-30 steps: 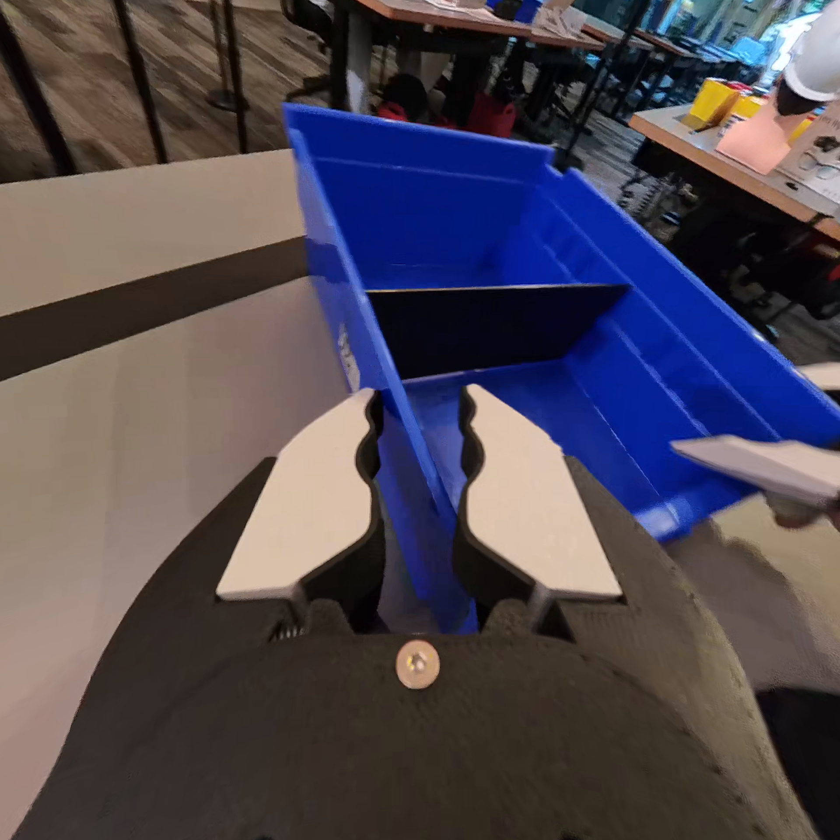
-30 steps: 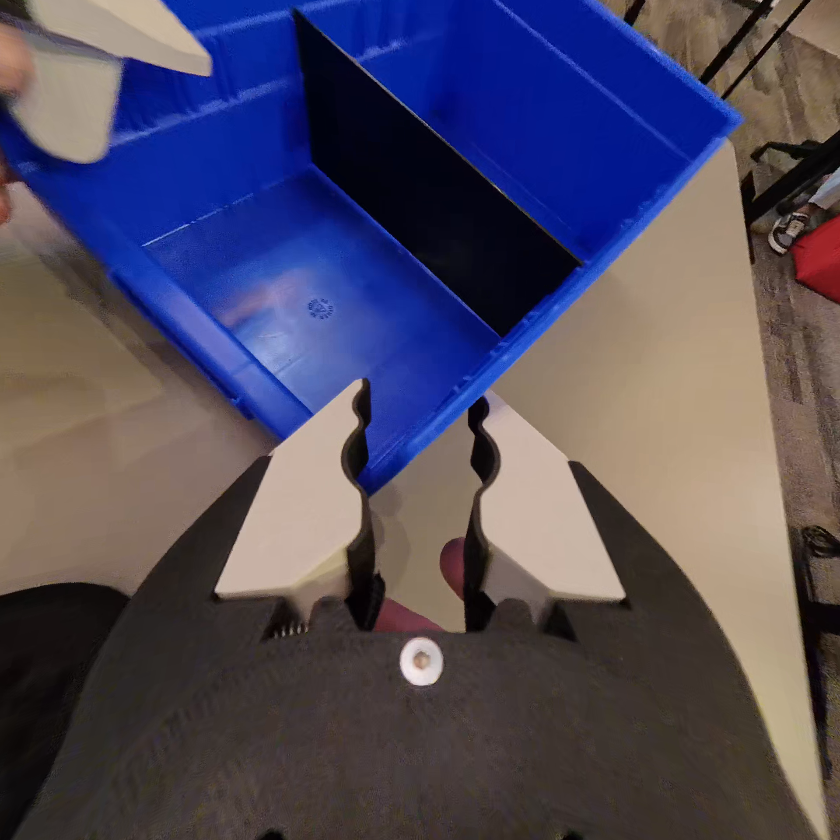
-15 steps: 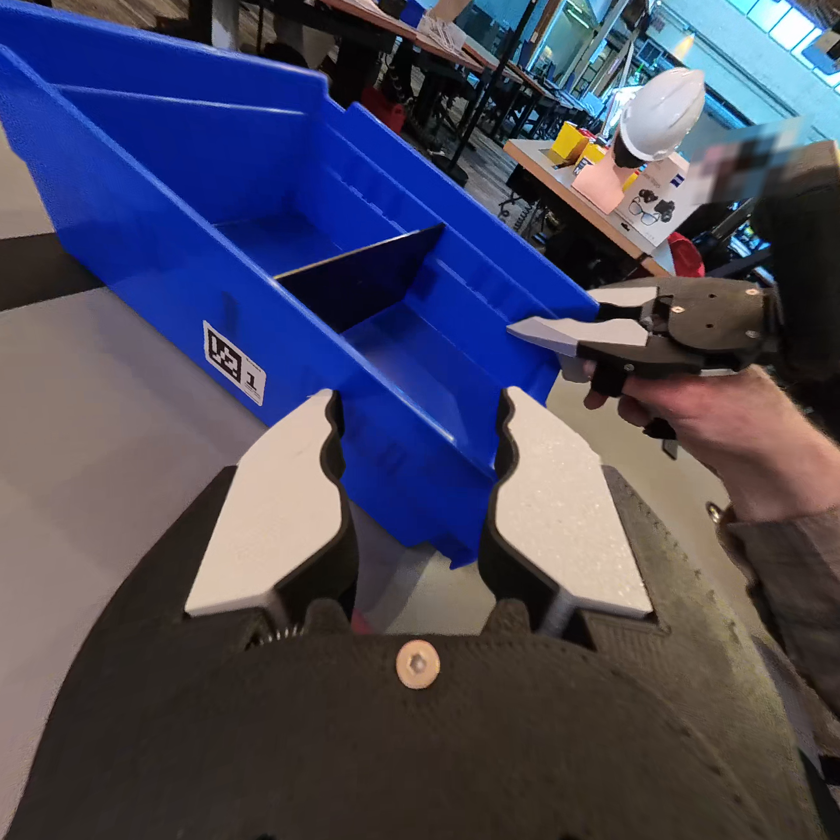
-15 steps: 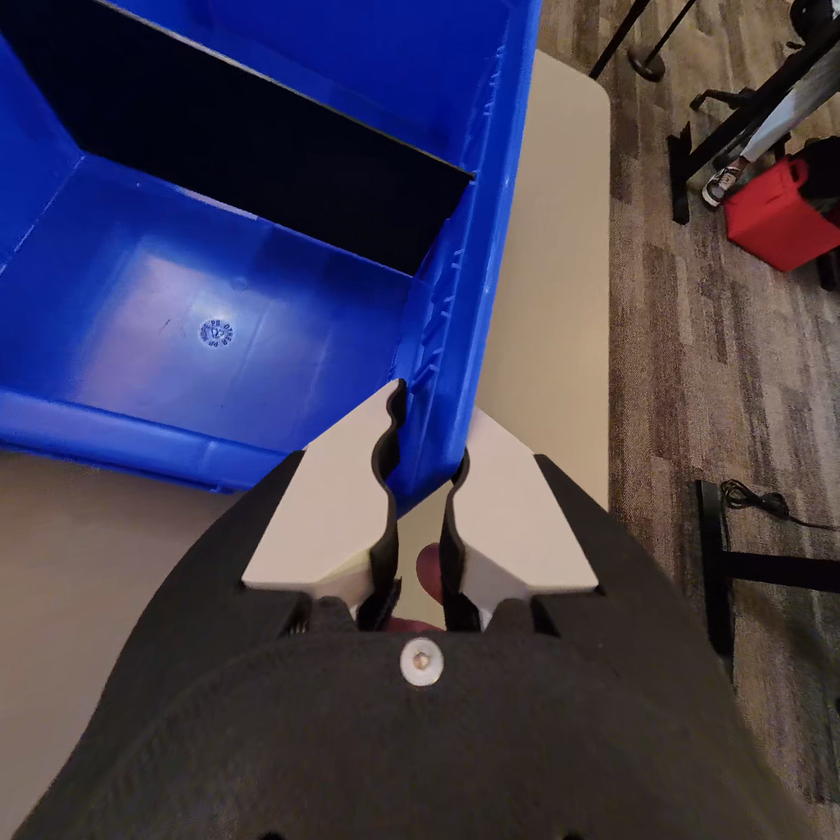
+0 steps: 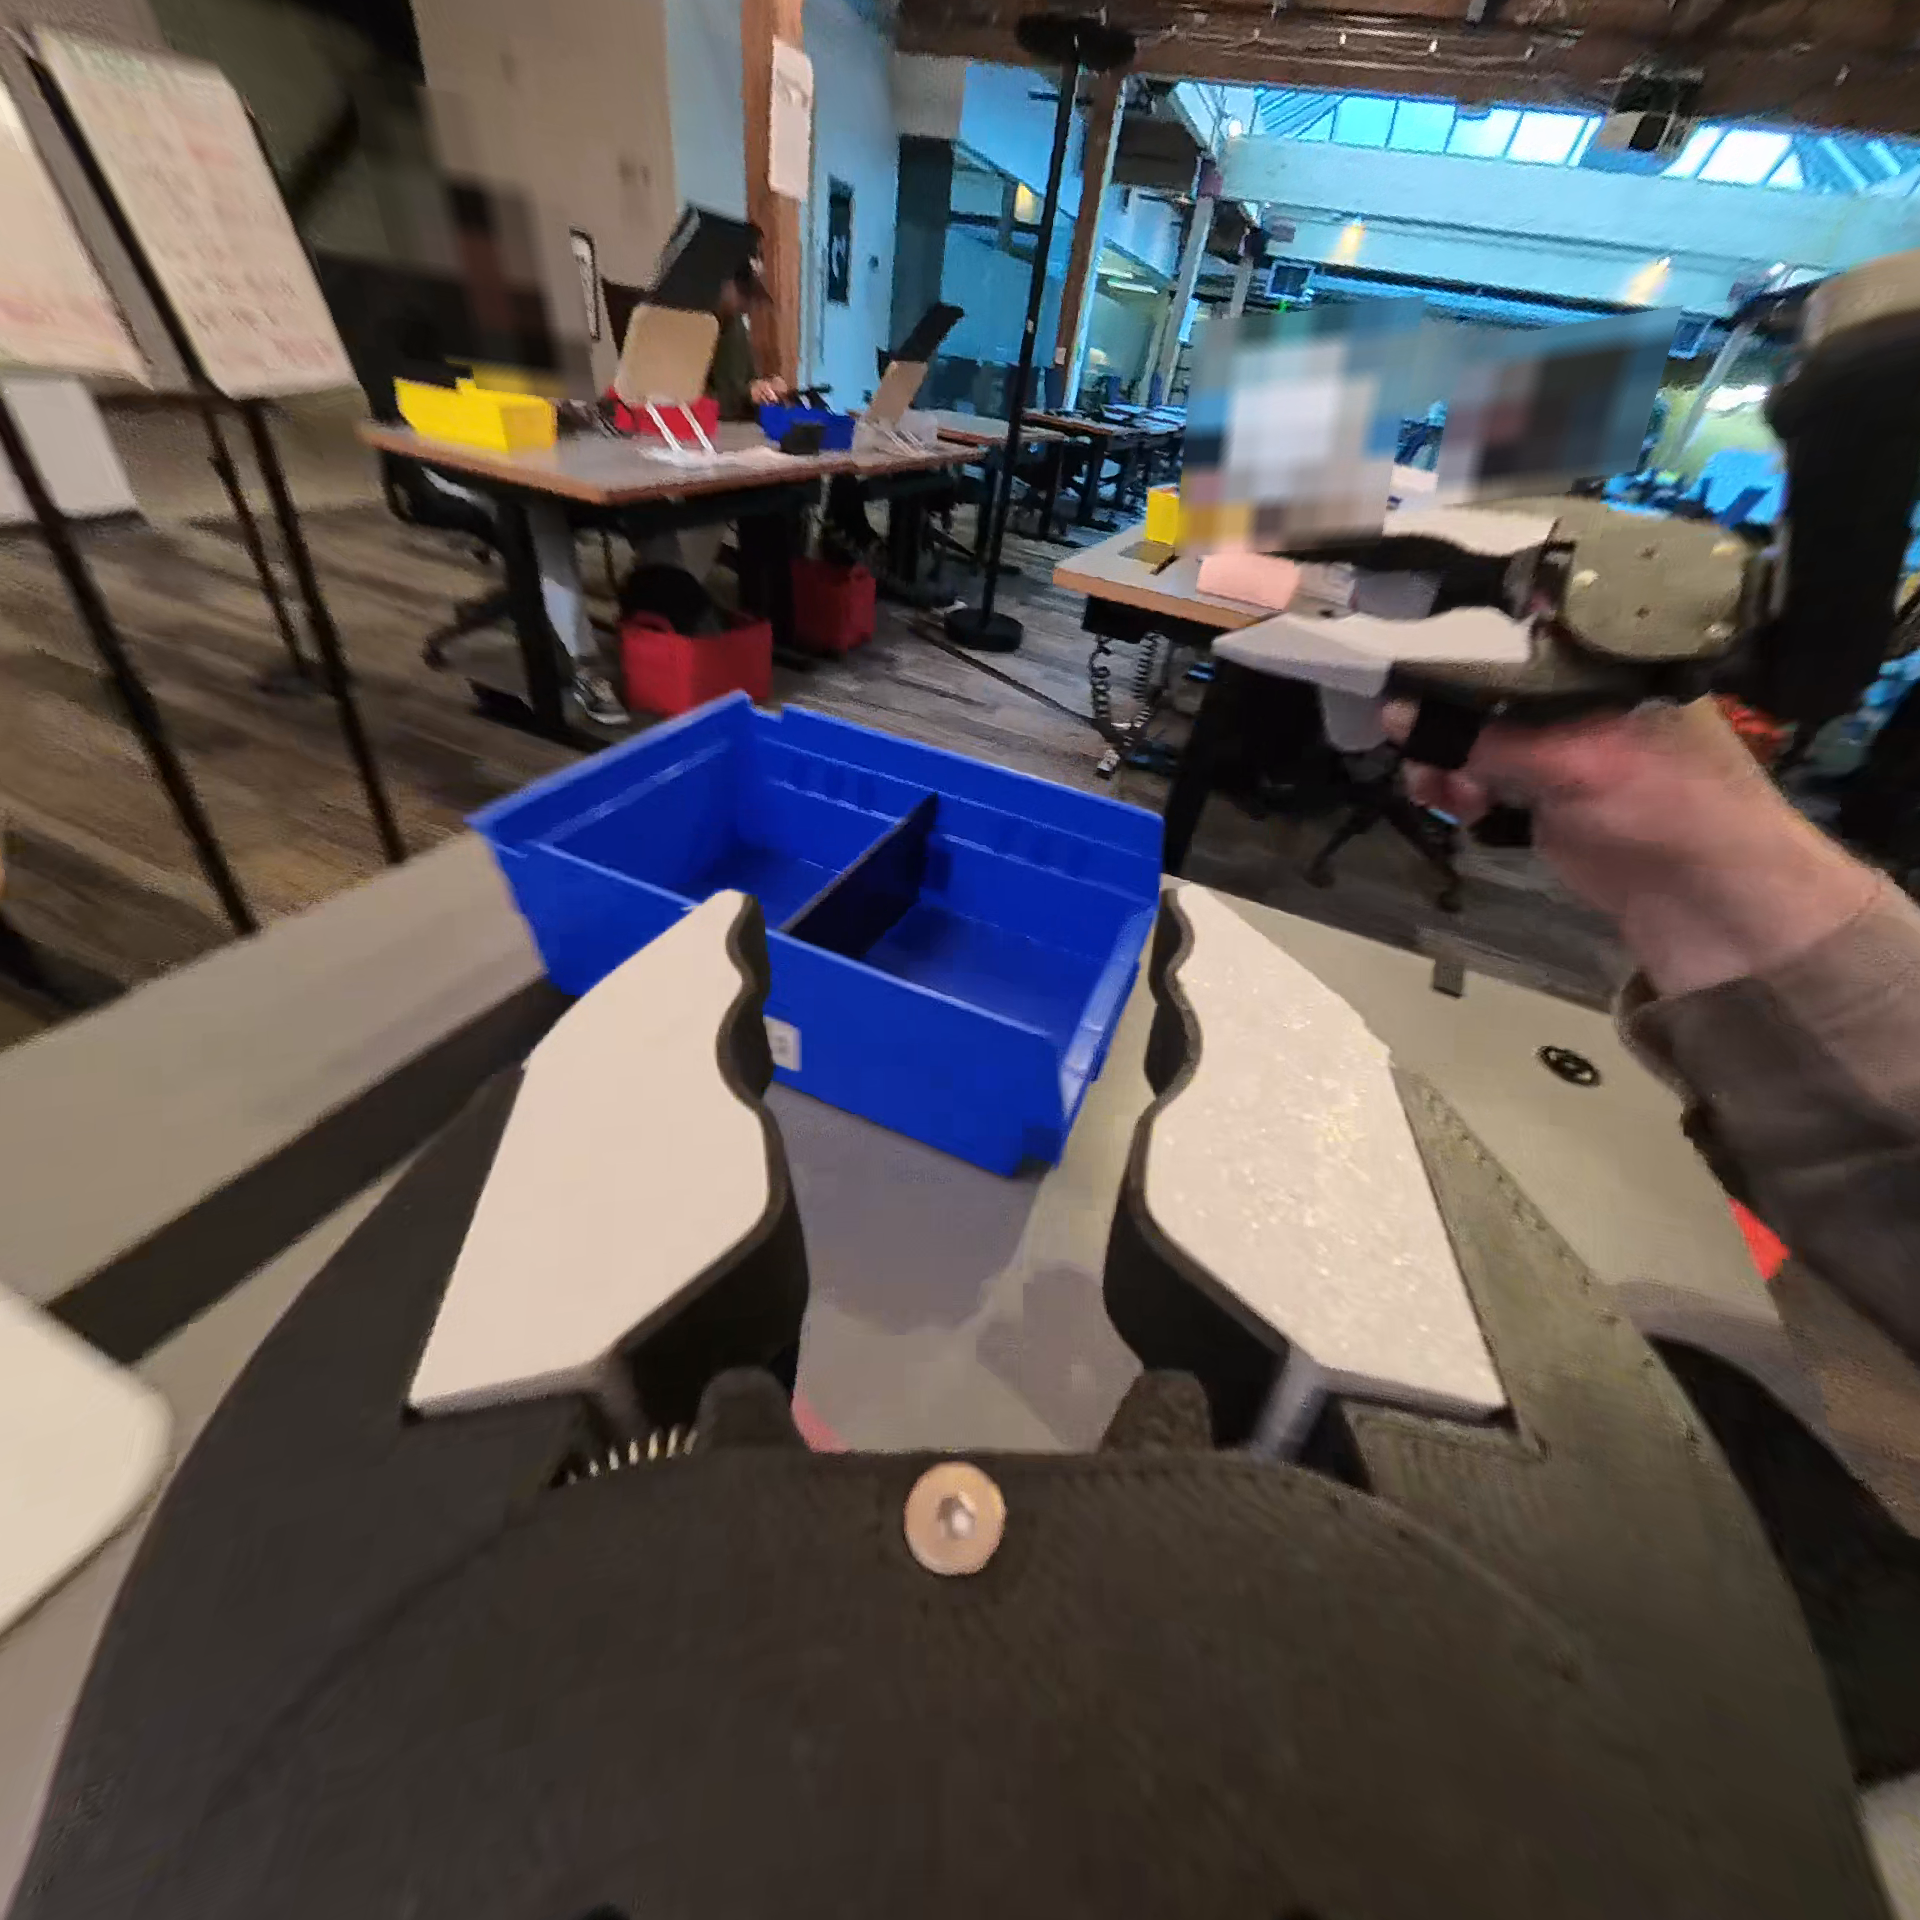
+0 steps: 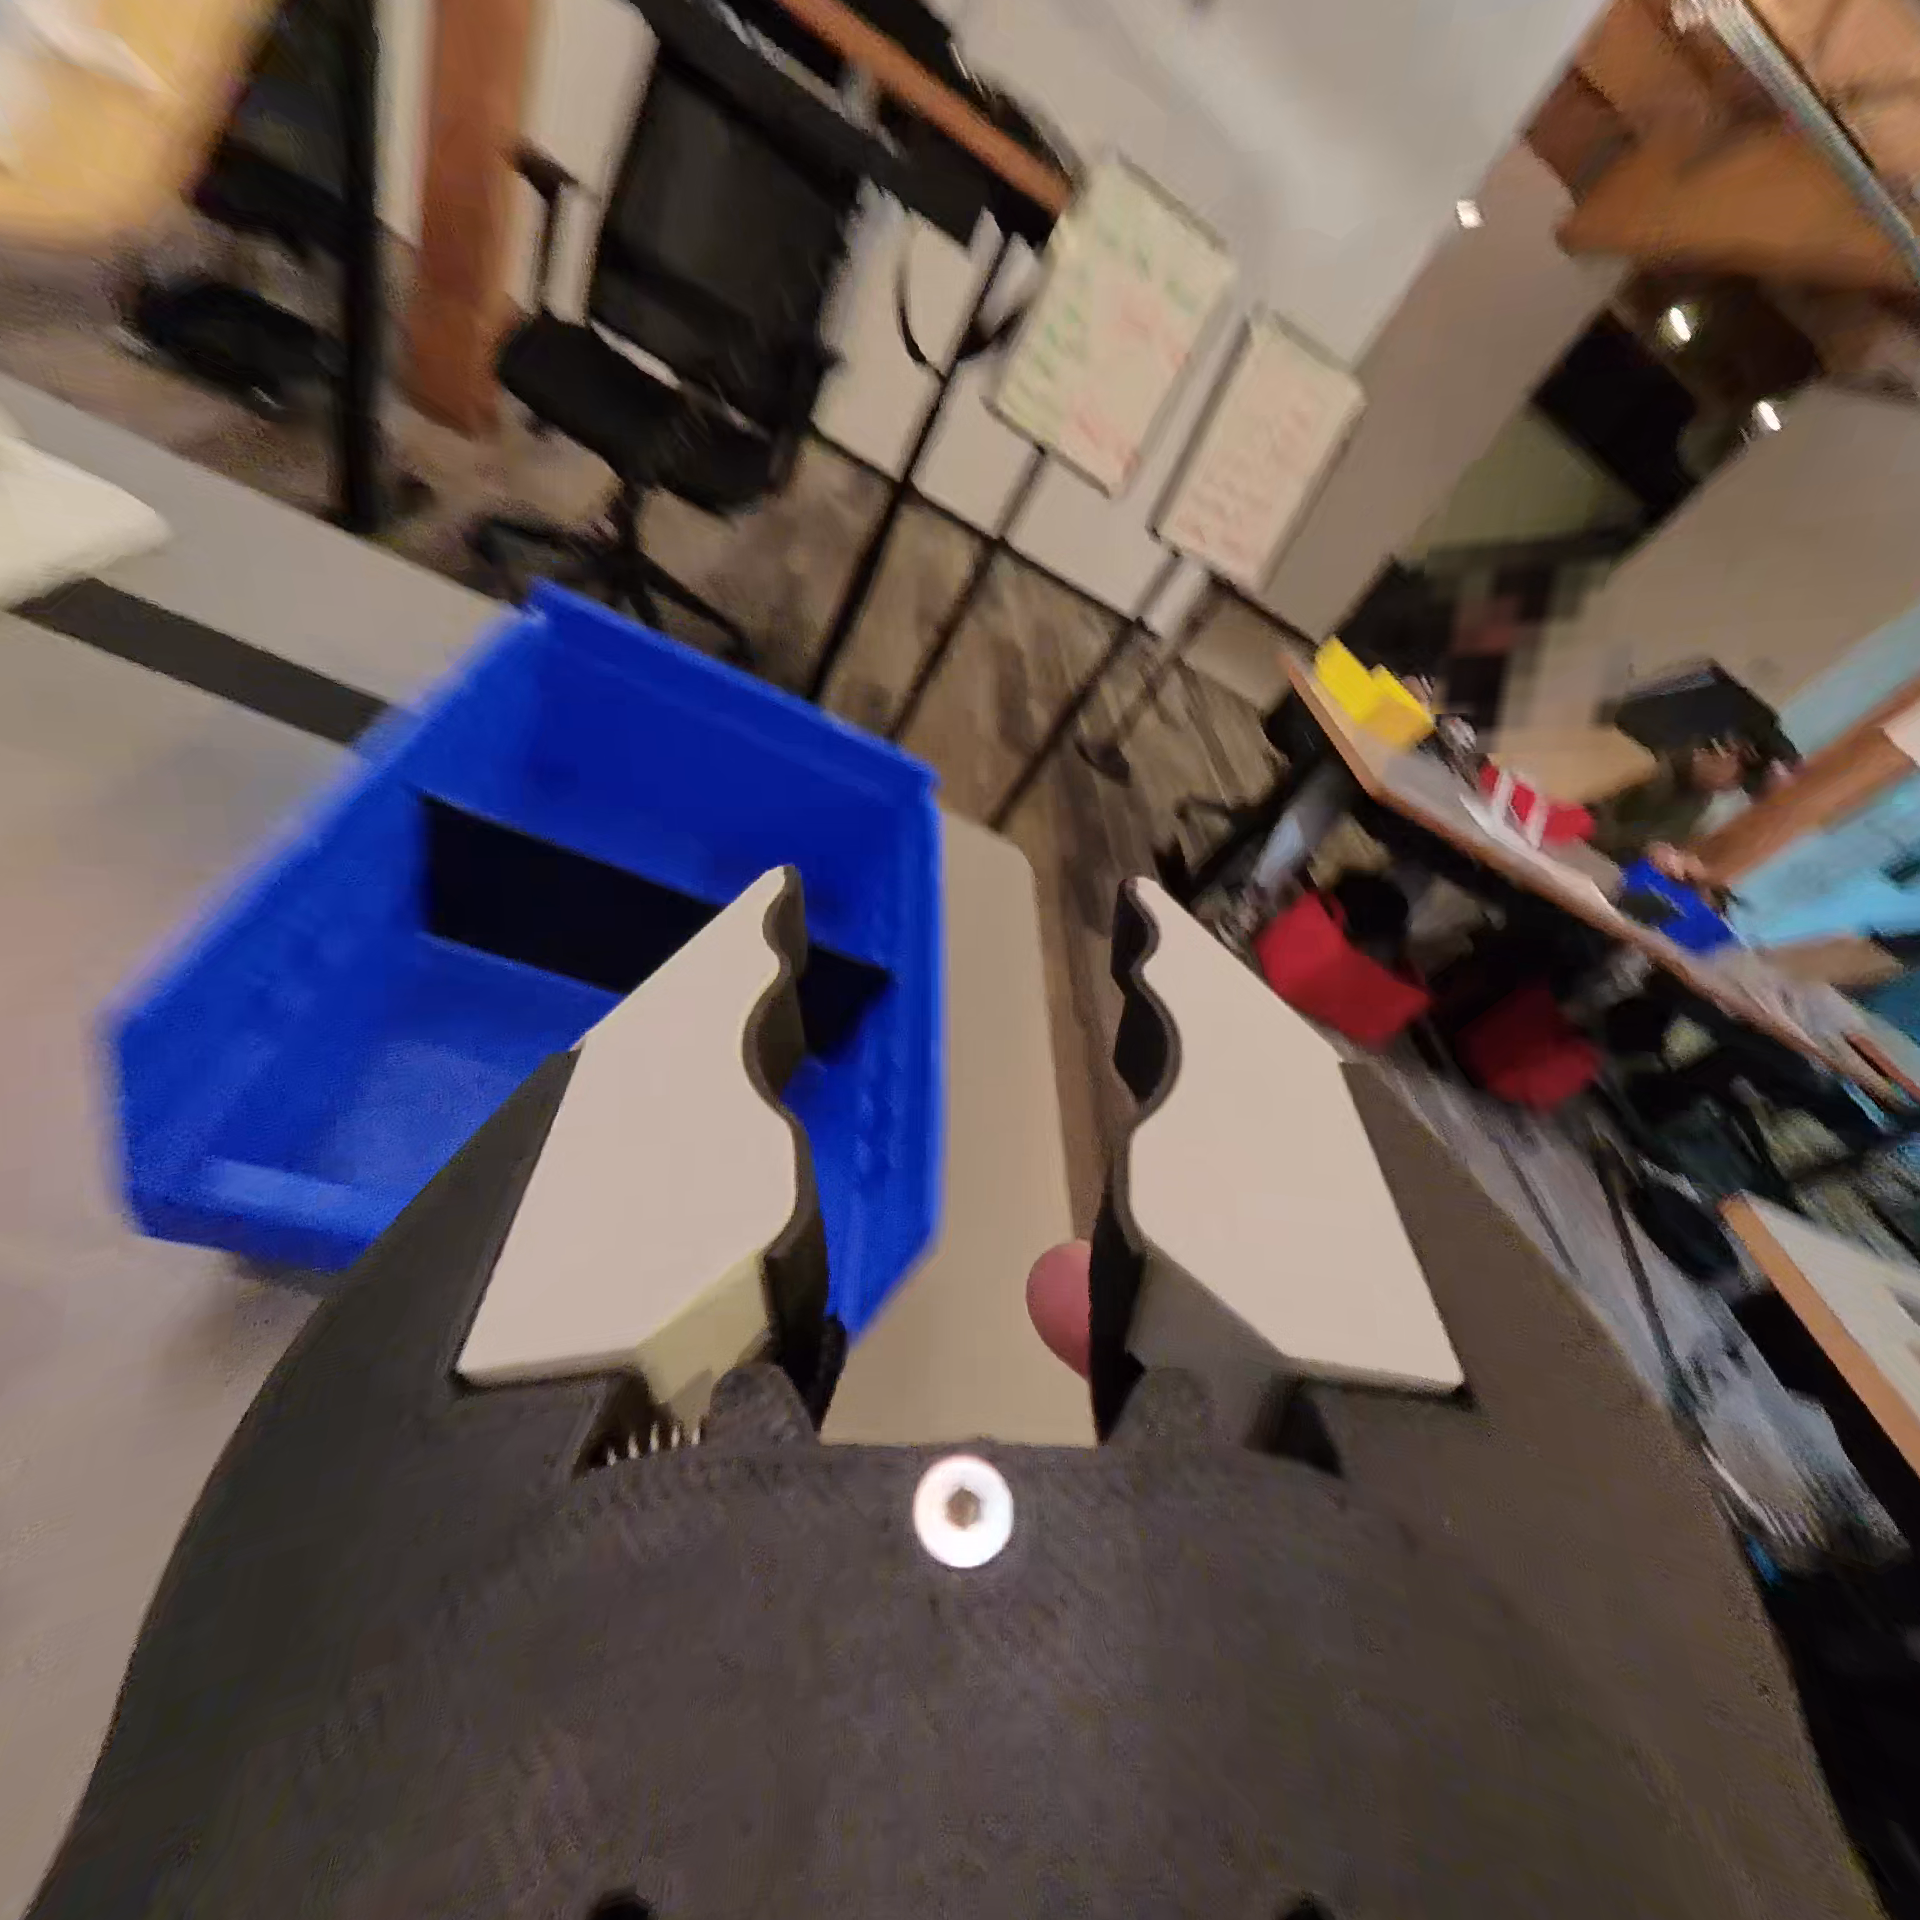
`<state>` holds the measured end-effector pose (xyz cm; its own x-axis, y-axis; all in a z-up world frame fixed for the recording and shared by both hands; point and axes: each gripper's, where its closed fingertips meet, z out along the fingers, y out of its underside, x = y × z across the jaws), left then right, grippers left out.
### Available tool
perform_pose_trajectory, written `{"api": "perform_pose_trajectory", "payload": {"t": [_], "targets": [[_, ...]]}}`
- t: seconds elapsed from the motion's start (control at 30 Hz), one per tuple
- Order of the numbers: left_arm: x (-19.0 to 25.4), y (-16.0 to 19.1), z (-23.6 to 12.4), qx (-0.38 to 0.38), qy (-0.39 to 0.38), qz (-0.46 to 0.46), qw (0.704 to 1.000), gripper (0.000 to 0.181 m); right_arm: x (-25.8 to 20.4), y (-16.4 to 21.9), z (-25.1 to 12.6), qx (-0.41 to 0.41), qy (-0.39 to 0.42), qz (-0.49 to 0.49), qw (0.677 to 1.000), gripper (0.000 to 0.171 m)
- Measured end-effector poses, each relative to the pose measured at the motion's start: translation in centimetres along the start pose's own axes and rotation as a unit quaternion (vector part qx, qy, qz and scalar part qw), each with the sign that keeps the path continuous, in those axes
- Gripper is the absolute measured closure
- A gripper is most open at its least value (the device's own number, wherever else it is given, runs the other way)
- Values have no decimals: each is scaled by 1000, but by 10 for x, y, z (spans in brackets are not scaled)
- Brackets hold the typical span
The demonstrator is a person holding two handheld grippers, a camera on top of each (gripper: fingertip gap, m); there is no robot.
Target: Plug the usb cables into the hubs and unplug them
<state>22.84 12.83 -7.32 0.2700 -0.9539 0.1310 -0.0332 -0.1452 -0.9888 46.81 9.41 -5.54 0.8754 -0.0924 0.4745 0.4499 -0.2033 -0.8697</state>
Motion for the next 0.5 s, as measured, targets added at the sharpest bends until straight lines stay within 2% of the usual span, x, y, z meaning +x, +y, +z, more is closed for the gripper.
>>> {"api": "perform_pose_trajectory", "payload": {"t": [0.13,0.27,0.4,0.5], "targets": [[-35,-36,-79,26,-61,69,995,113,-68,-119,-22,144,-94,40,984,117],[-79,-68,-159,56,-123,93,986,115,-132,-208,-38,229,-191,94,950,118],[-121,-101,-234,122,-196,118,966,121,-169,-261,-36,272,-222,113,930,121],[-145,-105,-272,134,-239,147,950,120,-185,-275,-30,286,-239,139,917,122]]}}
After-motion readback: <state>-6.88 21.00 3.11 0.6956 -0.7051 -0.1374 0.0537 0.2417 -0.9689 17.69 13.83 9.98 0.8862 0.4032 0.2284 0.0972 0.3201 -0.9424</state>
